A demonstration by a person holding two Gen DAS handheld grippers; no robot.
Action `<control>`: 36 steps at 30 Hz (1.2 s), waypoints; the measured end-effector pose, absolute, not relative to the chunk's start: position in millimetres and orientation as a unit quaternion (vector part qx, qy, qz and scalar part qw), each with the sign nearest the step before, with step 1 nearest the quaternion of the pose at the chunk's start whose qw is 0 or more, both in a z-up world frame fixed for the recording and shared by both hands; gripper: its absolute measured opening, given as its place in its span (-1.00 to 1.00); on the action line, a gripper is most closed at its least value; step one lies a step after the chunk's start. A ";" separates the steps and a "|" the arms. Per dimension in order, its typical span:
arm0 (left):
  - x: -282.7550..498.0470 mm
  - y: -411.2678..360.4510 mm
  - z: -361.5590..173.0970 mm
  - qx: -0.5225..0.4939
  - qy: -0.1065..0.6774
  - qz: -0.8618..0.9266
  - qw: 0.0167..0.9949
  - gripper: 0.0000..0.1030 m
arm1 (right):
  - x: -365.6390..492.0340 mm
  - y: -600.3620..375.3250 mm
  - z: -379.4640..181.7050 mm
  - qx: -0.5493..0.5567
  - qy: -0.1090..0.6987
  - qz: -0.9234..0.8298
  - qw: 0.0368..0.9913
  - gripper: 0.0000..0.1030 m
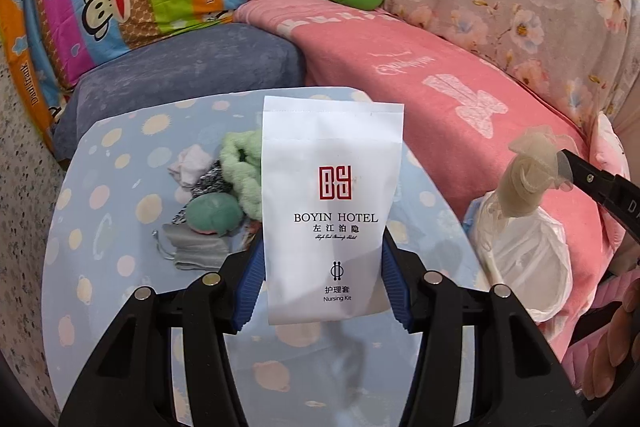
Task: Collect trash
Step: 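Carry the packet and pouf with both tools over the white trash bin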
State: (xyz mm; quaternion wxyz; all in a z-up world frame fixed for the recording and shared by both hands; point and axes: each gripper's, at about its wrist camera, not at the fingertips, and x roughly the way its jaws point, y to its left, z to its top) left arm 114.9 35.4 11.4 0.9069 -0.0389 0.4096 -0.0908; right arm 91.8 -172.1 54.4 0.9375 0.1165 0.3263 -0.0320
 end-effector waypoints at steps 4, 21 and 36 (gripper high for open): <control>112.3 9.6 18.7 -0.026 0.404 -0.109 0.908 -0.02 | 81.8 -199.7 58.6 0.141 0.319 -0.049 0.936 -0.96; 101.0 -115.9 24.7 0.022 0.398 -0.207 0.893 -0.01 | 51.3 -296.6 45.2 0.170 0.319 -0.126 0.924 -0.96; 102.9 -197.6 9.8 0.056 0.404 -0.268 0.873 0.02 | 44.9 -354.6 24.8 0.193 0.330 -0.172 0.908 -0.95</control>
